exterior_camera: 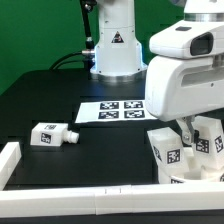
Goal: Assemble stool
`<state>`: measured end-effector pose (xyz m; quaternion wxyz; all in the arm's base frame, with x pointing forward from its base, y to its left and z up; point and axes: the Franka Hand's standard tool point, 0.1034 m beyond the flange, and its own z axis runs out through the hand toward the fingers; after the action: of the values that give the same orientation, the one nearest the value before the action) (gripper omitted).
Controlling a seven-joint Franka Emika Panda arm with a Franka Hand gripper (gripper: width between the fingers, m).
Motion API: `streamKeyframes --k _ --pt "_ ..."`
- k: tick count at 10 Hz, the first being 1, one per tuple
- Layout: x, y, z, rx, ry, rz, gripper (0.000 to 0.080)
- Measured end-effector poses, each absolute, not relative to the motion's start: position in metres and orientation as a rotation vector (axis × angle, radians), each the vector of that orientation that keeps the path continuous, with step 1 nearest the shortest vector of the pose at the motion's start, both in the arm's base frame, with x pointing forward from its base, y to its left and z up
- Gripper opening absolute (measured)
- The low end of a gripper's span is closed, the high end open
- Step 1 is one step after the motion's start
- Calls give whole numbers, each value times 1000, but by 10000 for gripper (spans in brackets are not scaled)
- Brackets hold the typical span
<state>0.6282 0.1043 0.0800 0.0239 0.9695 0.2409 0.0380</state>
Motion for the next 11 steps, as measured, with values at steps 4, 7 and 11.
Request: streamKeyframes --k 4,7,11 --pt "629 103 80 3096 237 129 337" --pt "632 104 80 3106 -453 196 337" --pt "634 104 79 3008 -1105 245 337"
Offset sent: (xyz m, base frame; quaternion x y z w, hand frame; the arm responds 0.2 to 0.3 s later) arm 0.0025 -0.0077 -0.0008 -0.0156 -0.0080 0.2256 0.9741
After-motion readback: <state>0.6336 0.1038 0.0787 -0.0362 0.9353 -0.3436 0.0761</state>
